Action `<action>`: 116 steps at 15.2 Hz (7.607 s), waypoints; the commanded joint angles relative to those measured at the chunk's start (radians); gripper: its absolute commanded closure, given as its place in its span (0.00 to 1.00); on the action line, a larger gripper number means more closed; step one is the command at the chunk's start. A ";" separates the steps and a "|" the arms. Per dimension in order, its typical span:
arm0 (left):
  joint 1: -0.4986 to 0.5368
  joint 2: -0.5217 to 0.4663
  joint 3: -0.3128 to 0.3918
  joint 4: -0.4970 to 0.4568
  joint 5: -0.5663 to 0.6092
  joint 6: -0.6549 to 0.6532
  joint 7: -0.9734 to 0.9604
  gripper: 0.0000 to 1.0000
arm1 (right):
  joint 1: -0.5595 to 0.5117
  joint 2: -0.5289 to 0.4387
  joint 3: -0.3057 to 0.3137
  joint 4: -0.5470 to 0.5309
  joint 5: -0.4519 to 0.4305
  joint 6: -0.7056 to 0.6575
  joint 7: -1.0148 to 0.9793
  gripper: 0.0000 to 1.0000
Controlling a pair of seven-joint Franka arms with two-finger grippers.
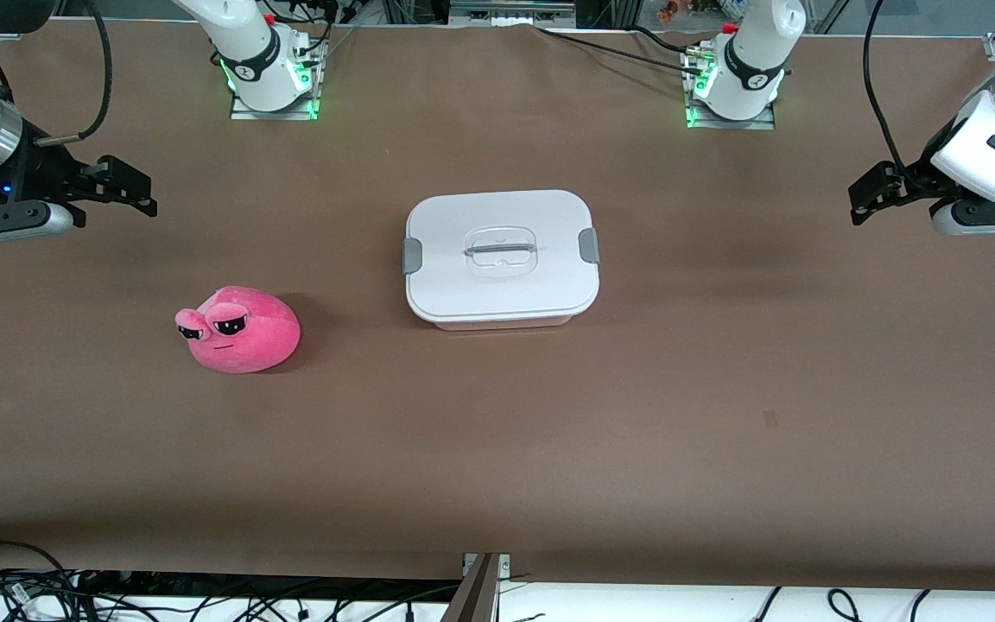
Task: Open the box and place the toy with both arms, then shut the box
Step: 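Reach the left gripper to the box lid while the right gripper approaches the toy, then grasp the lid handle with the left gripper while the right gripper grasps the toy, then lift the white lid off with the left gripper while the right gripper lifts the toy, then lower the pink toy into the open box with the right gripper, then release the toy and withdraw the right gripper while the left gripper returns the lid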
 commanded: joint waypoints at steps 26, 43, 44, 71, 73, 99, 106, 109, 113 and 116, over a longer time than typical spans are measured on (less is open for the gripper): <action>-0.559 0.554 -0.010 0.312 -0.182 0.184 0.637 0.00 | 0.001 0.113 0.005 -0.452 -0.037 0.626 0.016 0.00; -0.697 0.593 -0.013 0.219 -0.082 0.338 0.697 1.00 | 0.001 0.247 0.029 -0.456 -0.034 0.783 0.006 0.03; -0.699 0.588 -0.013 0.220 -0.081 0.338 0.697 1.00 | 0.001 0.250 0.029 -0.455 -0.034 0.784 0.006 0.10; -0.052 0.376 -0.019 0.248 0.169 -0.204 1.460 1.00 | 0.059 0.231 0.363 0.092 -0.133 0.141 -0.563 1.00; 0.016 0.399 -0.017 0.249 0.180 -0.146 1.586 1.00 | 0.106 0.231 0.412 0.100 -0.175 0.140 -0.606 1.00; 0.077 0.441 -0.027 0.251 0.174 -0.107 1.650 1.00 | 0.455 0.542 0.416 0.213 -0.501 0.218 -0.458 1.00; 0.080 0.442 -0.028 0.251 0.174 -0.107 1.650 1.00 | 0.456 0.636 0.393 0.213 -0.514 0.356 -0.410 0.00; 0.079 0.442 -0.028 0.251 0.174 -0.107 1.650 1.00 | 0.467 0.665 0.393 0.216 -0.514 0.451 -0.294 0.00; 0.079 0.441 -0.028 0.251 0.174 -0.107 1.653 1.00 | 0.481 0.696 0.393 0.252 -0.512 0.546 -0.130 0.00; 0.070 0.439 -0.030 0.255 0.174 -0.107 1.654 1.00 | 0.467 0.684 0.394 0.279 -0.497 0.536 -0.086 0.00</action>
